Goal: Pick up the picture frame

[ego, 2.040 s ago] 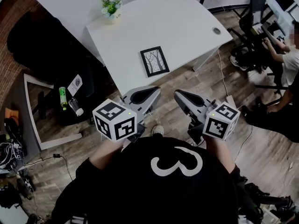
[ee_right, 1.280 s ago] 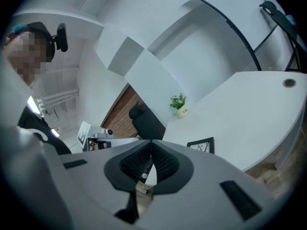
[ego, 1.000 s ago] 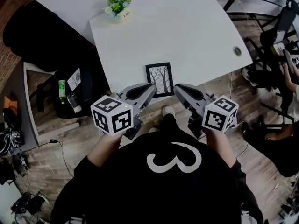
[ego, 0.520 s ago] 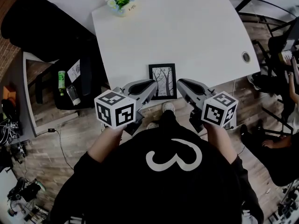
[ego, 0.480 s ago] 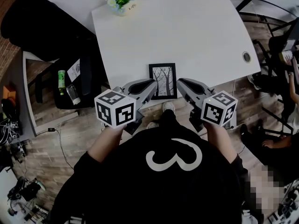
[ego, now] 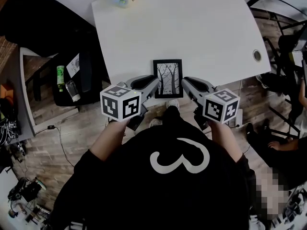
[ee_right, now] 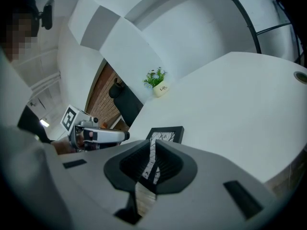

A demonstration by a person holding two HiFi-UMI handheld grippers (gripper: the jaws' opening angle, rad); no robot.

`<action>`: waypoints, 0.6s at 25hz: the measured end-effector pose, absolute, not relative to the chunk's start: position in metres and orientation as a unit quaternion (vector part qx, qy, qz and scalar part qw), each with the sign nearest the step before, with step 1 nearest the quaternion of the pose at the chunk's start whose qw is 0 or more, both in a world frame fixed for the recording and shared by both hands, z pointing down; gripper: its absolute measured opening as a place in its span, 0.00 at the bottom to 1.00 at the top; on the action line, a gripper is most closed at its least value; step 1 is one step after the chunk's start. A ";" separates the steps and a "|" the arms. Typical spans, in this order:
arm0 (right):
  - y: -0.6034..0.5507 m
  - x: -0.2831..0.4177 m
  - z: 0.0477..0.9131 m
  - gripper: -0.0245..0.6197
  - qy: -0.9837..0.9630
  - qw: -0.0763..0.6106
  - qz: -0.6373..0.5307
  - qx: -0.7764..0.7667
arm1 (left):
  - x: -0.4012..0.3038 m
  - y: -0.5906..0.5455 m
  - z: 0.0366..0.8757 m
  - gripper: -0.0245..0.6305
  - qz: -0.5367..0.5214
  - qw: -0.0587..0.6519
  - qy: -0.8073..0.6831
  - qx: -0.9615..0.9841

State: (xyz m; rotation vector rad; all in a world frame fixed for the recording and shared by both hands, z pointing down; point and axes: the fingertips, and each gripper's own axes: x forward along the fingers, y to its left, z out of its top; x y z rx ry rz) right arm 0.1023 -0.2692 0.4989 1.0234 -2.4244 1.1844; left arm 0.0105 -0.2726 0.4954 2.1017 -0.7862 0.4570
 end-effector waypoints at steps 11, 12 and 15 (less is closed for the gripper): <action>-0.274 0.106 0.518 0.18 -0.819 0.140 0.427 0.356 | 0.003 -0.273 0.528 0.23 0.230 0.432 -0.337 0.804; -0.275 0.106 0.520 0.19 -0.818 0.142 0.428 0.358 | 0.004 -0.272 0.530 0.23 0.233 0.433 -0.338 0.803; -0.277 0.108 0.526 0.19 -0.811 0.150 0.431 0.365 | 0.007 -0.273 0.534 0.23 0.239 0.436 -0.339 0.799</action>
